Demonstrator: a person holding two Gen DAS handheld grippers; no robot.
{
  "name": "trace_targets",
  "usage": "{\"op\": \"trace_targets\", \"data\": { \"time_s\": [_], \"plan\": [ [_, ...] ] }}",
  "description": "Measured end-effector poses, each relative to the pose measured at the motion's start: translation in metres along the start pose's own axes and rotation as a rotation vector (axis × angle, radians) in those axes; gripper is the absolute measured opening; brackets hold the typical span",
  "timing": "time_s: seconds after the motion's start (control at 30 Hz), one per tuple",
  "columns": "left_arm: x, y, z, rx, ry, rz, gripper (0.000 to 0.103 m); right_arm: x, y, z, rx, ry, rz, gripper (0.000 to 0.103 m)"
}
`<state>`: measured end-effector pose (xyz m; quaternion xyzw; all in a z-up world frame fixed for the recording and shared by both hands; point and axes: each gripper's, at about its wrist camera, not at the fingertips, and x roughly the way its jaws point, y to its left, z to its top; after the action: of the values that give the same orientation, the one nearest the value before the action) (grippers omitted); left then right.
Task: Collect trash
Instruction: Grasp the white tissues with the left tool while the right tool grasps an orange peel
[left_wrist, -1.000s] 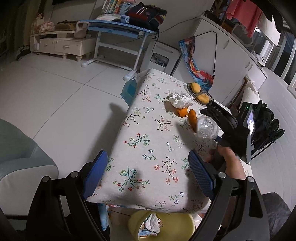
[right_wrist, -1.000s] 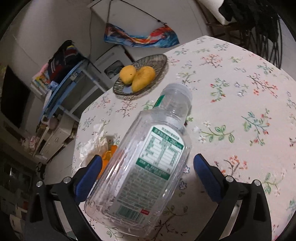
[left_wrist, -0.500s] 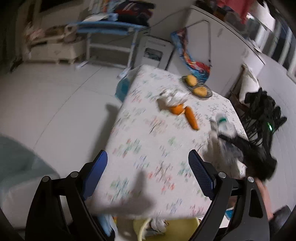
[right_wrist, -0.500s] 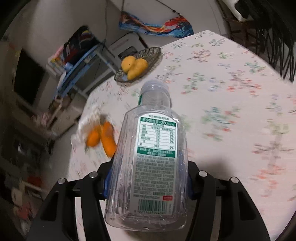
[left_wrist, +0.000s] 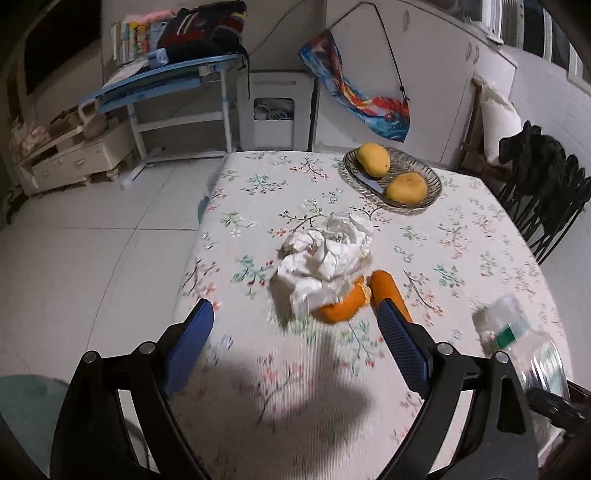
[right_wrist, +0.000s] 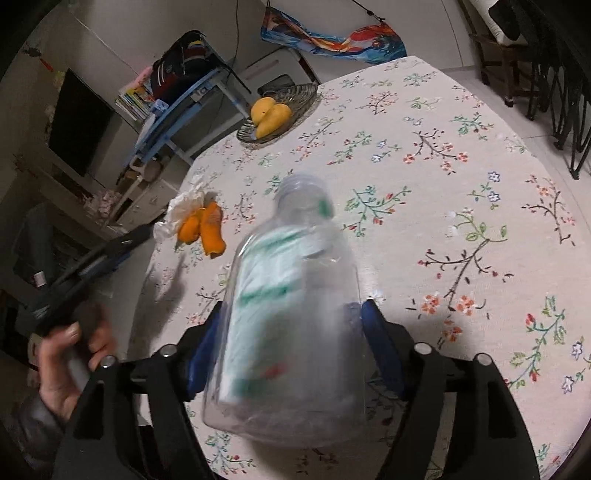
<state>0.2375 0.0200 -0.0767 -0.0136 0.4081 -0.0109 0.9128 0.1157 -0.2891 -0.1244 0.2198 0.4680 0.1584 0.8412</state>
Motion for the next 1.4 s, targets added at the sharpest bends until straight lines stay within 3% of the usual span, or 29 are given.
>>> {"op": "trace_targets", "data": {
  "time_s": [0.33, 0.43, 0.5, 0.53, 0.67, 0.73, 0.87, 1.0, 1.17, 1.2, 1.3, 1.4],
  "plan": [
    [0.042, -0.02, 0.018, 0.062, 0.01, 0.025, 0.087, 0.004, -0.001, 0.009, -0.042, 0.01, -0.006, 0.076],
    [0.046, -0.024, 0.021, 0.095, 0.0, 0.03, 0.087, 0.0, 0.008, 0.012, -0.11, -0.047, -0.094, 0.08],
    [0.048, -0.021, 0.025, 0.09, 0.001, 0.014, 0.076, -0.009, 0.019, 0.014, -0.177, -0.122, -0.137, 0.08],
    [0.051, -0.018, 0.027, 0.074, 0.019, -0.013, 0.065, -0.015, 0.028, 0.015, -0.221, -0.17, -0.142, 0.08],
    [0.059, -0.01, 0.032, 0.036, 0.064, -0.071, 0.027, -0.016, 0.063, 0.016, -0.336, -0.237, -0.059, 0.084],
    [0.057, -0.006, 0.03, 0.028, 0.071, -0.086, 0.024, 0.003, 0.086, 0.015, -0.403, -0.192, -0.024, 0.084],
    [0.048, 0.014, 0.032, -0.039, 0.064, -0.124, 0.018, 0.044, 0.121, 0.017, -0.515, -0.11, -0.051, 0.084],
    [0.039, 0.041, 0.03, -0.112, 0.06, -0.164, 0.016, 0.089, 0.128, 0.026, -0.508, -0.028, -0.134, 0.074],
    [0.026, 0.056, 0.026, -0.124, 0.053, -0.189, 0.015, 0.124, 0.113, 0.038, -0.425, 0.012, -0.218, 0.059],
    [0.023, 0.058, 0.025, -0.118, 0.052, -0.192, 0.015, 0.124, 0.112, 0.04, -0.423, -0.002, -0.233, 0.054],
    [0.011, 0.055, 0.021, -0.083, 0.046, -0.204, 0.015, 0.119, 0.109, 0.04, -0.407, -0.007, -0.251, 0.024],
    [-0.004, 0.05, 0.015, -0.052, 0.05, -0.222, 0.015, 0.11, 0.111, 0.03, -0.421, 0.004, -0.253, 0.017]
  ]
}}
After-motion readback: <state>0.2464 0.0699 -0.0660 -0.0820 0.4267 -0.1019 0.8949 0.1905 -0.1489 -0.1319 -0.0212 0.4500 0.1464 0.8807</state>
